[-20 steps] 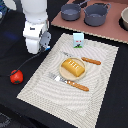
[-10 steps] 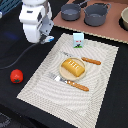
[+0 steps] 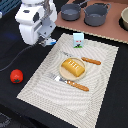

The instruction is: Interact with the objects in diverse but meaningful ways.

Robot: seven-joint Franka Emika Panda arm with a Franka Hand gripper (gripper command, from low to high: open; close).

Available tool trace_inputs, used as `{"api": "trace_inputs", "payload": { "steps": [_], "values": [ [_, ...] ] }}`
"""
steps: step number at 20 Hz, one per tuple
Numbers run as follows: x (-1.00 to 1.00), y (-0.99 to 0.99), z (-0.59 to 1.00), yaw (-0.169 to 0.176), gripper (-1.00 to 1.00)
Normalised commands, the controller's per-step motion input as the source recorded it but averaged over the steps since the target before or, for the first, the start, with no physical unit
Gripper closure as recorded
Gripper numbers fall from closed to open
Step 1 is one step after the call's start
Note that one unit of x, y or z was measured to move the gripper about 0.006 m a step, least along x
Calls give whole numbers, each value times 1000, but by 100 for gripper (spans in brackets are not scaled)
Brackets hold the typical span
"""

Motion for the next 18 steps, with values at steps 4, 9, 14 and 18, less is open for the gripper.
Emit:
{"api": "trace_inputs", "payload": {
  "steps": [4,9,14,18],
  "values": [
    [727,-446,526,-54,100],
    [742,-387,673,-59,100],
    [753,-377,610,-66,100],
    [742,-405,364,-72,100]
  ]
}}
